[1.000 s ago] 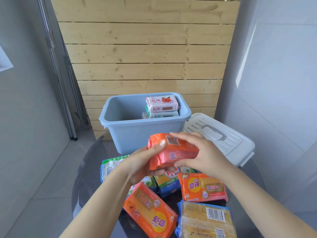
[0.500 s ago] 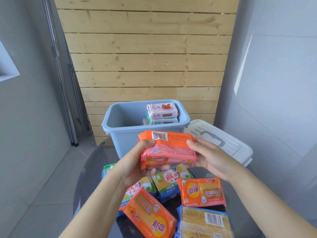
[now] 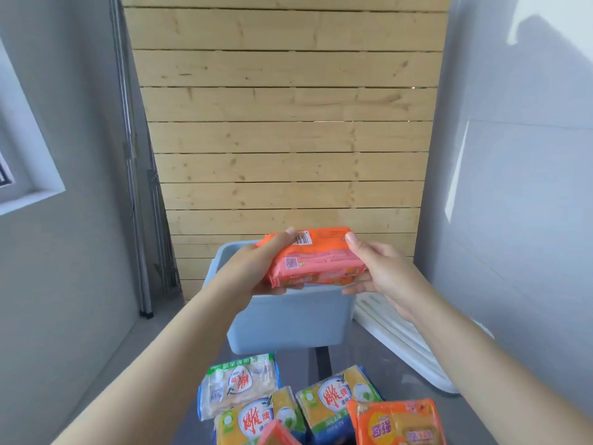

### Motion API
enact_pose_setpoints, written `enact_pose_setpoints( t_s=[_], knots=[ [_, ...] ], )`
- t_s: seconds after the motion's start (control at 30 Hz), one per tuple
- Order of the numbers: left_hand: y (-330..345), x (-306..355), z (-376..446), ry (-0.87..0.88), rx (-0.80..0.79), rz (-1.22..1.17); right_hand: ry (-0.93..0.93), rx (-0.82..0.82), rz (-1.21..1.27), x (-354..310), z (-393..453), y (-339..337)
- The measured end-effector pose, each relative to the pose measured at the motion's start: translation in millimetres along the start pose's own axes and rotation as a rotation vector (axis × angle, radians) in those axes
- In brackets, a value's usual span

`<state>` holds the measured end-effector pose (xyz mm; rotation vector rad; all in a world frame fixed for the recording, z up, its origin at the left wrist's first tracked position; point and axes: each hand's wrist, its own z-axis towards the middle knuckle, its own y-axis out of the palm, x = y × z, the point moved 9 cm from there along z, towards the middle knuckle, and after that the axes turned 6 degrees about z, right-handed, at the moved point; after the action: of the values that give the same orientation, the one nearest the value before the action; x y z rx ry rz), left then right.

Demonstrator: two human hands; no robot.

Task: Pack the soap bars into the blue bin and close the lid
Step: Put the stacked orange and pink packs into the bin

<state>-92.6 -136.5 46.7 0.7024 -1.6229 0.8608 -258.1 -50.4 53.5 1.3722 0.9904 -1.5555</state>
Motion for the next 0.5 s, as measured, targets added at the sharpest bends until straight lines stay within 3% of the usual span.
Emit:
enact_pose_setpoints(
  t_s=[0.1, 0.33, 0.5],
  knots=[
    [-21.9, 10.5, 30.6, -0.05, 0.088, 0.035, 0.02, 0.049, -0.004, -11.3, 30.5, 5.2],
    [-49.6, -11.4, 74.6, -0.21, -0.025, 0.006, 0.255, -0.014, 0.088, 22.3, 89.8, 43.9],
    [-71.9, -21.6, 85.8, -0.181, -0.032, 0.081, 0.343, -0.022, 0.07, 47.9, 118.0, 66.1]
  ],
)
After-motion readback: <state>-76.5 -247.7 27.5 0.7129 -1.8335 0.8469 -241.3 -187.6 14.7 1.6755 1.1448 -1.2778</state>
